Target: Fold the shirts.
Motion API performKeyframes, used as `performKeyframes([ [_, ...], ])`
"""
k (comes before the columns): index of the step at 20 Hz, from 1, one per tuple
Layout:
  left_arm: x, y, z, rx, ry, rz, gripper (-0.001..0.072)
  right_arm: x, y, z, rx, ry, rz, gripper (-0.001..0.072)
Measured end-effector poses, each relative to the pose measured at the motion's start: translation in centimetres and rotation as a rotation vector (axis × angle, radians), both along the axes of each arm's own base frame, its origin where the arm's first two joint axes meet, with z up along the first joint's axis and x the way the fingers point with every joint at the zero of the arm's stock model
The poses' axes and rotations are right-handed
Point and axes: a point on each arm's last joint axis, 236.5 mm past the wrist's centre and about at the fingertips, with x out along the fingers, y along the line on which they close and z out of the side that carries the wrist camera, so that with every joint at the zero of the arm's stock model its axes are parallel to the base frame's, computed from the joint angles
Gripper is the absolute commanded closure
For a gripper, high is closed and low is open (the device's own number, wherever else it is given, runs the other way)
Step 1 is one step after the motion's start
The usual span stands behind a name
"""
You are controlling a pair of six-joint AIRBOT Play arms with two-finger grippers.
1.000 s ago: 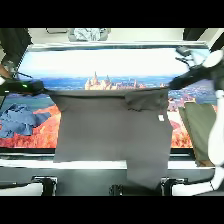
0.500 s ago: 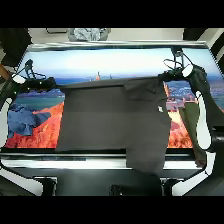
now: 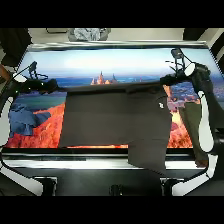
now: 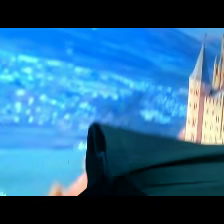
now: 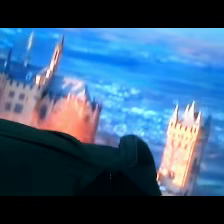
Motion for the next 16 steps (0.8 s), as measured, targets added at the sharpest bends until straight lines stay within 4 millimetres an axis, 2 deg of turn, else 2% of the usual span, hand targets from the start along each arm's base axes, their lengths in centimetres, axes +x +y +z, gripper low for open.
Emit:
performKeyframes([
  [1, -1.3, 0.0, -0.4, -0.001, 0.049, -0.031, 0.0676, -1.6, -0.2, -0.3, -0.022, 0.063, 0.017, 0.0665],
  [4, -5.1, 0.0, -2.0, 0.008, 0.199, -0.116, 0.0676, -7.0, -0.7, -2.8, -0.063, 0.294, 0.056, 0.0665],
  [7, -7.9, -0.1, -3.6, 0.008, 0.323, -0.161, 0.0676, -11.0, 0.0, -5.7, -0.032, 0.454, 0.076, 0.0666],
  [10, -9.6, -0.6, -4.8, -0.003, 0.405, -0.174, 0.0676, -13.3, 0.8, -7.7, 0.005, 0.539, 0.075, 0.0666],
  [15, -11.5, -1.4, -5.4, -0.021, 0.486, -0.199, 0.0672, -14.0, 1.3, -8.7, 0.036, 0.561, 0.049, 0.0662],
  [16, -11.9, -1.5, -5.5, -0.026, 0.5, -0.2, 0.0496, -14.0, 1.3, -8.7, 0.038, 0.56, 0.046, 0.0544],
])
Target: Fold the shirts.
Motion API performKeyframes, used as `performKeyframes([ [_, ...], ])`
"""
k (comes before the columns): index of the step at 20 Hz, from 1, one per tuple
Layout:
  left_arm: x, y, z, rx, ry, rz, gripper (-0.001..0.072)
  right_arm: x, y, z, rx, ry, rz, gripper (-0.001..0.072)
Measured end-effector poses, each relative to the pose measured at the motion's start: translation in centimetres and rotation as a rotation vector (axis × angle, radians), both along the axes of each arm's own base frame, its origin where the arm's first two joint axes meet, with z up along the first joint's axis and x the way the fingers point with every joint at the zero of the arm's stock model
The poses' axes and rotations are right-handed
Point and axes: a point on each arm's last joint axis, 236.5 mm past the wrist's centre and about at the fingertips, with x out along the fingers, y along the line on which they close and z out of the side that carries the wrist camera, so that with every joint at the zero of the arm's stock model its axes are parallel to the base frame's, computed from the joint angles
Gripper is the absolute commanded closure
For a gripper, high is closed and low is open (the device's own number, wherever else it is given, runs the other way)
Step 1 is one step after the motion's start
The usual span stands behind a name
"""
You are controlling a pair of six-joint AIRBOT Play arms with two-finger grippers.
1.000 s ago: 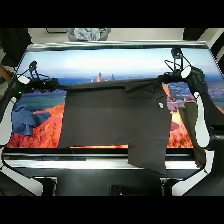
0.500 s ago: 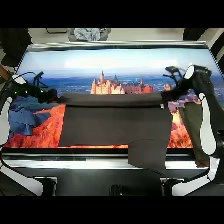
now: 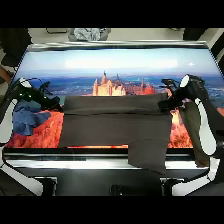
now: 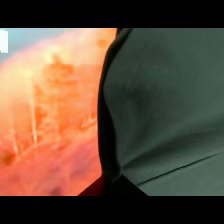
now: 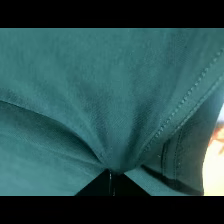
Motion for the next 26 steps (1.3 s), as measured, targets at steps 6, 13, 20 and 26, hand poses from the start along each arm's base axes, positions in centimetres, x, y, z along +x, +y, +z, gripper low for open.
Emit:
performKeyframes([
  [6, -0.9, -0.5, 2.0, -0.041, 0.017, -0.003, 0.0231, 0.2, 0.1, 2.5, 0.022, -0.024, 0.04, 0.0133],
  [13, -9.0, 0.5, 3.3, 0.013, 0.073, 0.019, 0.0231, -10.6, -1.3, 3.5, 0.142, 0.168, 0.05, 0.0138],
  [20, -19.4, -1.2, -1.9, 0.031, 0.106, 0.056, 0.0251, -18.9, 0.2, 0.9, 0.172, 0.204, 0.081, 0.0145],
  [26, -20.5, -3.0, -3.3, -0.025, 0.088, 0.111, 0.0674, -20.5, -0.2, 0.5, 0.149, 0.225, 0.094, 0.0145],
])
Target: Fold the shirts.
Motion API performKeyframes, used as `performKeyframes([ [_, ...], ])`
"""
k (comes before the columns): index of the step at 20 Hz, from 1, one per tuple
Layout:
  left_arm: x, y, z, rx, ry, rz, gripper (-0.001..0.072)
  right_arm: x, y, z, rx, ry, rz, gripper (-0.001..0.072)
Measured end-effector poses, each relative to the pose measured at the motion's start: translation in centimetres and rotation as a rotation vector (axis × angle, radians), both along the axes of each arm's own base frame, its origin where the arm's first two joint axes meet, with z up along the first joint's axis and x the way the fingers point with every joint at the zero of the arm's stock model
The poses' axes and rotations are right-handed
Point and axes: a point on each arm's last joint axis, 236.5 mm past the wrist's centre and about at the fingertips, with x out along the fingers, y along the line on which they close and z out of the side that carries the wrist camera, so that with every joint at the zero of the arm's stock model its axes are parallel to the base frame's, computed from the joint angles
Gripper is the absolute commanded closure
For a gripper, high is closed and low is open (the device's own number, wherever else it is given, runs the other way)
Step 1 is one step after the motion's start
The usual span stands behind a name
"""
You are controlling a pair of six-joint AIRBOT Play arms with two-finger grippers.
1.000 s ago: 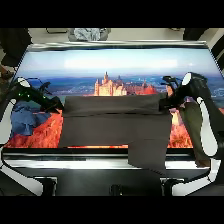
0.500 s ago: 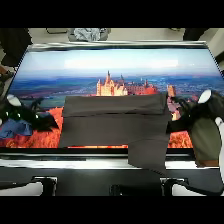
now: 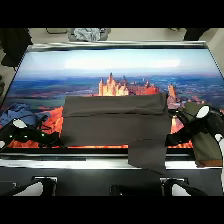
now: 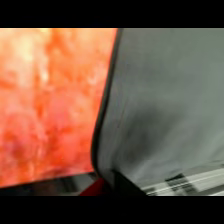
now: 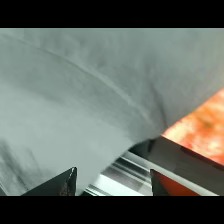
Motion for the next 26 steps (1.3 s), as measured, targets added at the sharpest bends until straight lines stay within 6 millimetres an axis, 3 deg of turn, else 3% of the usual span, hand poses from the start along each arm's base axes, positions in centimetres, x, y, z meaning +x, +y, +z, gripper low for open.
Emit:
performKeyframes([
  [5, 0.1, -0.4, -0.1, -0.011, -0.008, 0.017, 0.0674, -1.1, -0.2, -1.2, -0.019, 0.023, -0.01, 0.0145],
  [9, 0.0, -0.4, -0.2, -0.013, -0.009, 0.018, 0.0674, -2.2, 1.3, -3.2, 0.021, 0.038, -0.06, 0.0175],
  [10, 0.0, -0.4, -0.2, -0.012, -0.01, 0.018, 0.0674, -2.6, 1.9, -3.5, 0.039, 0.046, -0.077, 0.0234],
  [11, 0.0, -0.4, -0.2, -0.011, -0.011, 0.018, 0.0674, -3.0, 2.5, -3.8, 0.061, 0.056, -0.093, 0.0354],
  [12, 0.1, -0.4, -0.2, -0.011, -0.012, 0.018, 0.0674, -3.1, 2.9, -4.1, 0.072, 0.055, -0.106, 0.0477],
  [13, 0.0, -0.4, -0.2, -0.011, -0.013, 0.015, 0.0675, -3.1, 3.2, -4.5, 0.08, 0.047, -0.12, 0.0657],
  [16, 0.1, -0.2, -0.1, -0.005, -0.031, -0.009, 0.0677, -2.9, 3.7, -4.9, 0.093, 0.037, -0.15, 0.0665],
  [18, 1.2, 0.6, 0.2, 0.035, -0.089, -0.022, 0.0677, -2.5, 3.7, -4.8, 0.09, 0.017, -0.154, 0.0667],
  [20, 3.3, 2.2, 1.7, 0.105, -0.188, -0.033, 0.0678, 0.1, 2.4, -4.0, 0.044, -0.108, -0.142, 0.0667],
  [22, 5.3, 1.8, 4.8, 0.094, -0.28, -0.019, 0.068, 1.5, 1.8, -1.5, 0.025, -0.176, -0.118, 0.0669],
  [26, 9.5, 2.2, 9.0, 0.118, -0.414, 0.022, 0.068, 8.1, 0.1, 3.8, -0.025, -0.407, -0.173, 0.0669],
])
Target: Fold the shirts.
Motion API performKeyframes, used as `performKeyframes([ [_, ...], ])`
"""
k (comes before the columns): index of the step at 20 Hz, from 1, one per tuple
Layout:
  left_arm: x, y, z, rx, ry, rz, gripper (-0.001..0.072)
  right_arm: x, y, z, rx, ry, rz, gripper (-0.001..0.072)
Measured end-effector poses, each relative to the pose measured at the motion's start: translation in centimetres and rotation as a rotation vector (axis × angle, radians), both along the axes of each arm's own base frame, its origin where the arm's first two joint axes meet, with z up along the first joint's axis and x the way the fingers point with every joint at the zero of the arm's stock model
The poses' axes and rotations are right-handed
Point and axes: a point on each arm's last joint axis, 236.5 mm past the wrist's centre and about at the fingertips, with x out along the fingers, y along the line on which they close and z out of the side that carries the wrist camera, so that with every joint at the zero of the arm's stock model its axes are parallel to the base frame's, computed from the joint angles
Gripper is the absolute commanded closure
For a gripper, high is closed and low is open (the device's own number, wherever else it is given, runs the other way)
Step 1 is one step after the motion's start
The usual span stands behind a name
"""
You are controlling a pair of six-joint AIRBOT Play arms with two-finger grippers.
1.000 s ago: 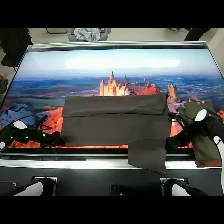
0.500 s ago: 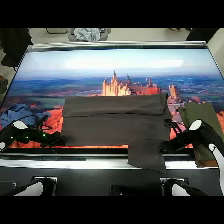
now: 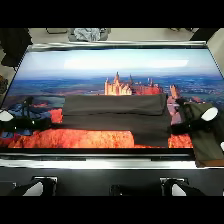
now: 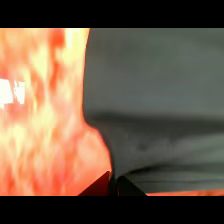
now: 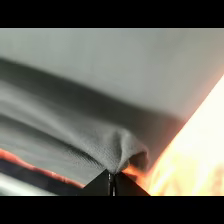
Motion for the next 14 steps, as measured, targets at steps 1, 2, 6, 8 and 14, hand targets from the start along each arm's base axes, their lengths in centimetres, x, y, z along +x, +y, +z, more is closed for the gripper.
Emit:
performKeyframes([
  [1, 1.3, 0.1, 0.5, 0.003, -0.016, 0.004, 0.0679, 1.9, -0.2, 0.9, 0.005, -0.044, -0.021, 0.0669],
  [2, 2.8, 0.2, 0.9, 0.007, -0.03, 0.003, 0.0678, 3.6, -0.5, 1.5, 0.011, -0.08, -0.039, 0.0669],
  [6, 9.9, 0.3, 1.3, -0.002, -0.057, 0.014, 0.0677, 11.3, -1.1, 2.3, 0.077, -0.194, -0.127, 0.0668],
  [8, 13.1, 0.0, 0.9, -0.011, -0.054, 0.01, 0.0676, 14.3, -1.1, 1.7, 0.117, -0.215, -0.159, 0.0668],
  [14, 17.0, -1.2, -3.8, -0.057, 0.032, 0.006, 0.0174, 18.7, 0.0, -2.3, 0.157, -0.214, -0.193, 0.0171],
])
